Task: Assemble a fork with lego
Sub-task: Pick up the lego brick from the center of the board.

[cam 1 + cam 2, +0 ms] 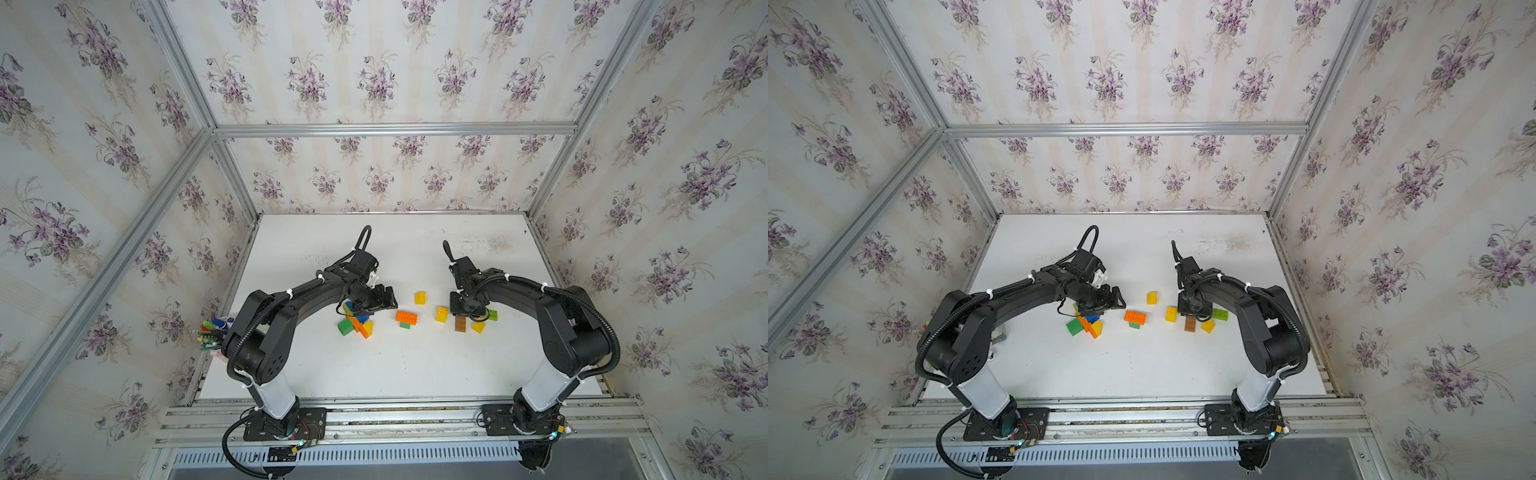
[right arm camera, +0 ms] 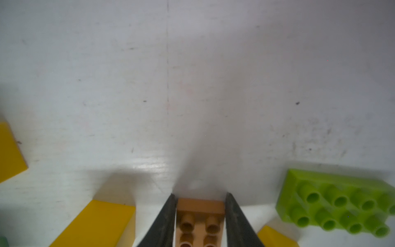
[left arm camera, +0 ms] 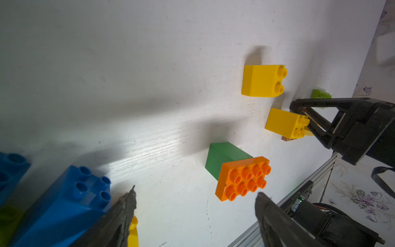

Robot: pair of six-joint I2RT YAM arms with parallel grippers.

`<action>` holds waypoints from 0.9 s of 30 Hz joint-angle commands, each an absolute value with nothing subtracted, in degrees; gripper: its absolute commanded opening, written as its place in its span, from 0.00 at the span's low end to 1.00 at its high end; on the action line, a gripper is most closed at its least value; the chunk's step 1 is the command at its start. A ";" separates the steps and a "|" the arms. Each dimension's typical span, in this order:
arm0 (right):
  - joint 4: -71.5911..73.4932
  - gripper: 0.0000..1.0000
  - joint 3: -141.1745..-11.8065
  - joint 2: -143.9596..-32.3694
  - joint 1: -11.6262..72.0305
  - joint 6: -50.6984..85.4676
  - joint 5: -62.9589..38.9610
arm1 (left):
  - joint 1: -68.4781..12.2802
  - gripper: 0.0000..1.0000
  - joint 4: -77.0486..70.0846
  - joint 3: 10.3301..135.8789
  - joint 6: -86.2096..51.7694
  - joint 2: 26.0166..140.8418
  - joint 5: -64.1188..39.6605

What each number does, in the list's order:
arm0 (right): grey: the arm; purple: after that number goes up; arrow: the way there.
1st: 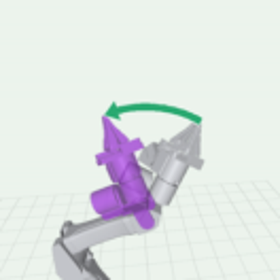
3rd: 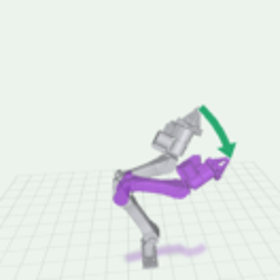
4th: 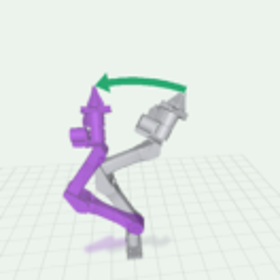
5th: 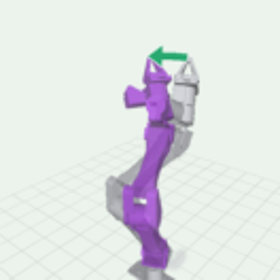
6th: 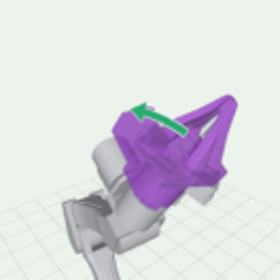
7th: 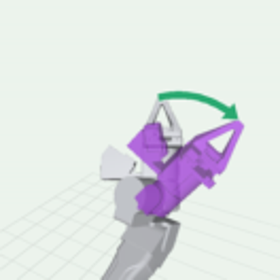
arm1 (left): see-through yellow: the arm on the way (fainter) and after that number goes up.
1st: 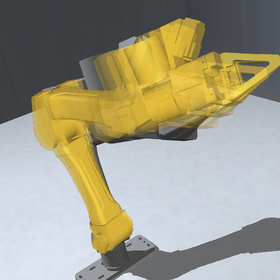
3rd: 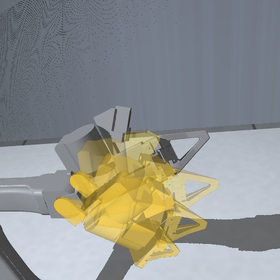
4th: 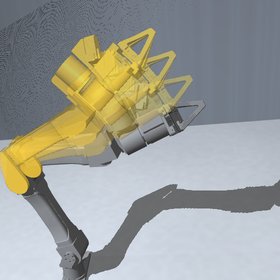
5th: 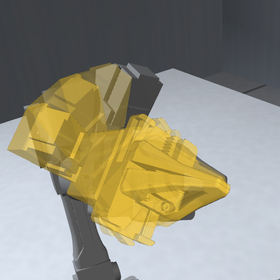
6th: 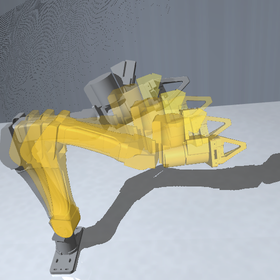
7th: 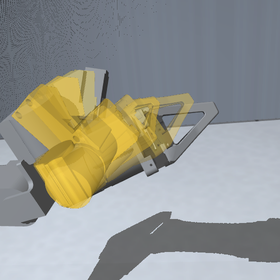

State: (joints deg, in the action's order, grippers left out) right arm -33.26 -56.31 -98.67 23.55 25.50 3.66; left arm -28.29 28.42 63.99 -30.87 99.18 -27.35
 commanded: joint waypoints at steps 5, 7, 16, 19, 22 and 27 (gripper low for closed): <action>-37.35 0.42 -55.72 -98.85 24.69 28.26 4.01 | -28.21 0.89 27.47 63.57 -31.51 99.23 -27.58; -37.15 0.41 -55.53 -99.38 25.00 28.43 3.88 | -28.21 0.89 27.42 63.52 -31.39 99.23 -27.61; -37.88 0.37 -55.80 -100.55 25.40 29.44 3.25 | -28.04 0.89 27.60 63.28 -31.20 99.12 -27.72; -37.97 0.35 -55.89 -100.29 25.58 29.41 3.11 | -28.04 0.89 27.59 63.26 -31.15 98.92 -27.72; -37.79 0.30 -56.01 -99.64 25.66 28.81 3.38 | -28.03 0.89 27.60 63.28 -31.04 98.83 -27.85; -37.40 0.26 -57.03 -97.56 25.68 25.50 3.21 | -28.03 0.88 27.84 63.54 -31.07 99.05 -29.05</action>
State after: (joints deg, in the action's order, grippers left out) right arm -34.63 -56.77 -98.45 25.54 27.33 4.80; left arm -28.05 28.27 63.26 -30.85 99.09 -28.29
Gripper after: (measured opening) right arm 0.304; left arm 0.885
